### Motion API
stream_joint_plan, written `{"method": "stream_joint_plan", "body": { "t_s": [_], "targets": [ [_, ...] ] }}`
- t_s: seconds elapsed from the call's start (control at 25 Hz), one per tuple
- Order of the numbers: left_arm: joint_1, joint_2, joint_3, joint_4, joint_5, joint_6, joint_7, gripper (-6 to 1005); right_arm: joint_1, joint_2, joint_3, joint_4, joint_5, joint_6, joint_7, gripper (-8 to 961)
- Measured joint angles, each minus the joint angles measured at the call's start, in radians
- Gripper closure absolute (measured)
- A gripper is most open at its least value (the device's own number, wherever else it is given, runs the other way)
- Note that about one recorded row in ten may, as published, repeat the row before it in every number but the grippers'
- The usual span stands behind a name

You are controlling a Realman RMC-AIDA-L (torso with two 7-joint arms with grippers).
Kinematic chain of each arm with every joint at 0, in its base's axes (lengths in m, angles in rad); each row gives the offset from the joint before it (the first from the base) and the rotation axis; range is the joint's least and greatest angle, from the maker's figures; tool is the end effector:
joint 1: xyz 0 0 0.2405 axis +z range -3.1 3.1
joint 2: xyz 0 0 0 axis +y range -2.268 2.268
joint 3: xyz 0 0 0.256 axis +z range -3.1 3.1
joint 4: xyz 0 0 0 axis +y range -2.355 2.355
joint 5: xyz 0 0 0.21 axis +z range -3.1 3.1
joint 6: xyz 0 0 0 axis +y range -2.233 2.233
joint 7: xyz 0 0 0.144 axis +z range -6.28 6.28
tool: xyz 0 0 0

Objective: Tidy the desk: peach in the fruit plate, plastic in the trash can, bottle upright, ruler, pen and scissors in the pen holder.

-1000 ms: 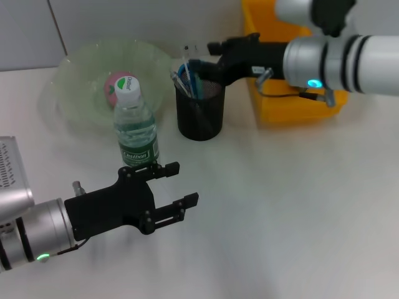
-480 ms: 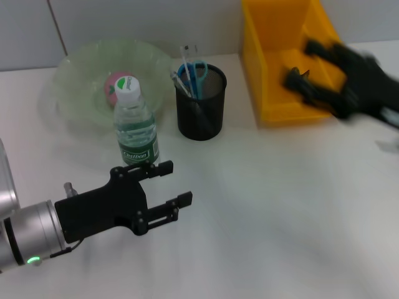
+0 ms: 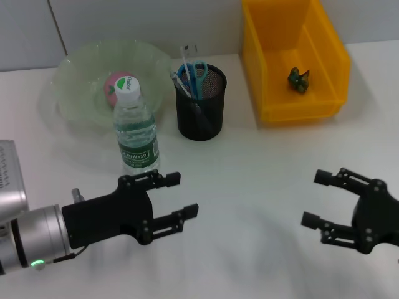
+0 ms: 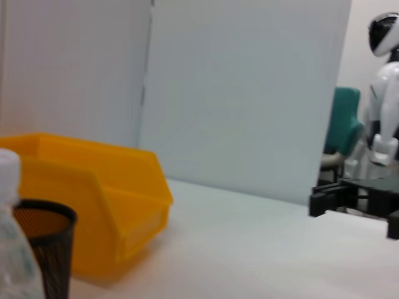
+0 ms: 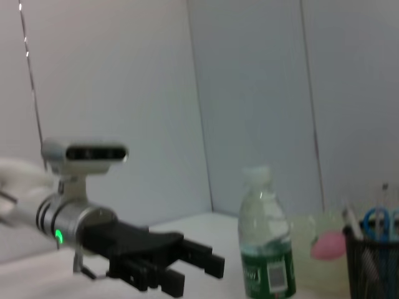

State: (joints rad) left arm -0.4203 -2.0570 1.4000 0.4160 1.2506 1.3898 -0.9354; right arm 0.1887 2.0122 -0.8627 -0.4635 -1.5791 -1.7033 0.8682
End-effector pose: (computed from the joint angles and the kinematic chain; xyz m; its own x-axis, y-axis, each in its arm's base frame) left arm -0.2556 0.2862 -0.0682 0.7795 0.1562 0.6067 0.3130 -0.9360 -0.1612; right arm 0.3276 0.2223 0.0095 0.7255 -0.1160 -0.6783 -0.4173 -0.8580 -0.2996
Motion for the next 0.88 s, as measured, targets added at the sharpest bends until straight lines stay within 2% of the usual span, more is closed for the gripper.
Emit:
{"method": "stream_joint_plan", "body": {
  "t_s": [0.12,0.88],
  "targets": [
    [-0.013,-0.003,-0.006,0.001,0.058,-0.001,-0.033,325,0.012,0.004,0.001,0.021,-0.012,0.013,-0.022,133],
    [0.006,-0.008,-0.005,0.001,0.066,-0.006,-0.025,324,0.017,0.011,0.004,0.041,-0.007,0.027,-0.023,133]
  ]
}}
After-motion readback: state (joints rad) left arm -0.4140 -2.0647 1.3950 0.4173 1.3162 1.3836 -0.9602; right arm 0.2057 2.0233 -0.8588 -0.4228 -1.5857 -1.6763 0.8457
